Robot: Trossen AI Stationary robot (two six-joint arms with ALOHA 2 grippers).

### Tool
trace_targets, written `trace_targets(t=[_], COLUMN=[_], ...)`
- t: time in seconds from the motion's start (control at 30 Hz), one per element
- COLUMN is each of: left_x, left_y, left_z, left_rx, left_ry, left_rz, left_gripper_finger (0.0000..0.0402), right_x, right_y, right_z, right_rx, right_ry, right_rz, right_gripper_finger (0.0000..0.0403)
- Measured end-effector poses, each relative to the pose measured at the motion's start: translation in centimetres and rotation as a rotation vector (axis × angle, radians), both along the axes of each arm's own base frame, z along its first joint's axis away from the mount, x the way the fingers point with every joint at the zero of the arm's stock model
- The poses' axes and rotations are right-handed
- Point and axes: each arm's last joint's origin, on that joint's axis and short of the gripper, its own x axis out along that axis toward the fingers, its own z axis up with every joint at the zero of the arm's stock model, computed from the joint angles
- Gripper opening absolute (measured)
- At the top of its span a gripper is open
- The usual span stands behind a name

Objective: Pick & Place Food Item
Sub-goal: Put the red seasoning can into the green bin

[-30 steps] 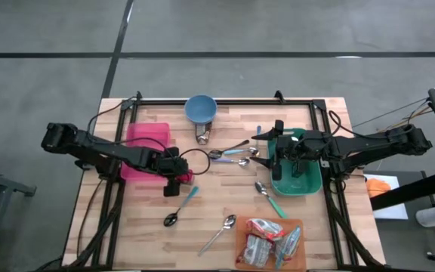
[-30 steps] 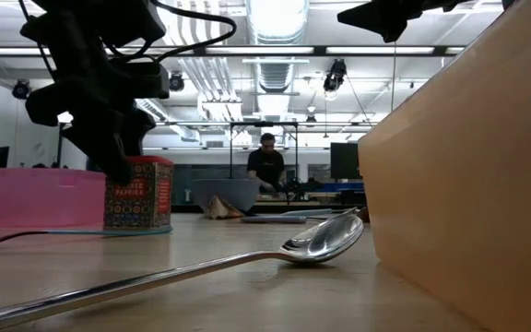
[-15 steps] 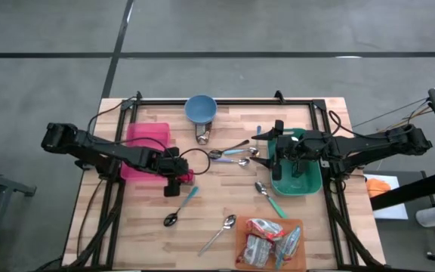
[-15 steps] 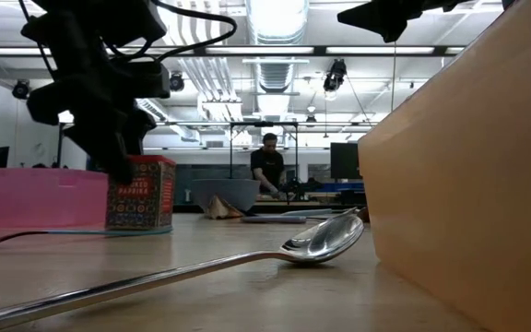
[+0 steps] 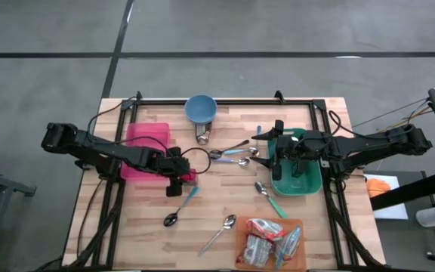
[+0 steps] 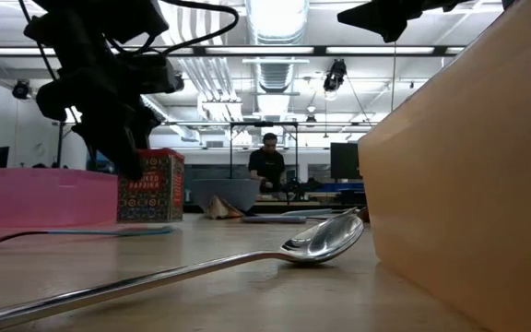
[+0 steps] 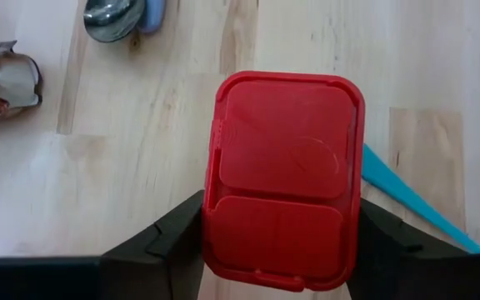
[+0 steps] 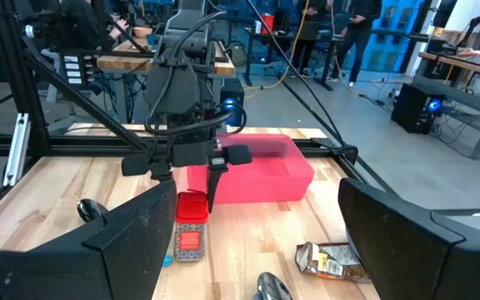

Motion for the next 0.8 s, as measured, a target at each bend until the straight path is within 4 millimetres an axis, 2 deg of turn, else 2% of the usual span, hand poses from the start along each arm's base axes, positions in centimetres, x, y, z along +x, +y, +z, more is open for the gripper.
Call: trace_targets(t=[0.23, 0.57, 0.8], left_x=[0.7, 2.4, 4.4], left_y=[0.0, 0.1, 0.3], left_z=[0.9, 3.6, 4.6], left_rx=[0.001, 0.044, 0.053], left_ry=[-0.045, -0.172, -0.222], left_rz=[0.001, 0.007, 0.028], left_gripper_finger=[0.0209, 0.0207, 0.0216], right_x=[0.0, 0.0, 0.0], right_y=[0.0, 0.0, 0.0], right_z=[0.0, 0.0, 0.0], right_rx=[0.0, 0.0, 0.0], right_ry=[0.0, 0.0, 0.0], right_rz=[0.0, 0.0, 0.0], right_gripper_finger=[0.0331, 0.0331, 0.0331])
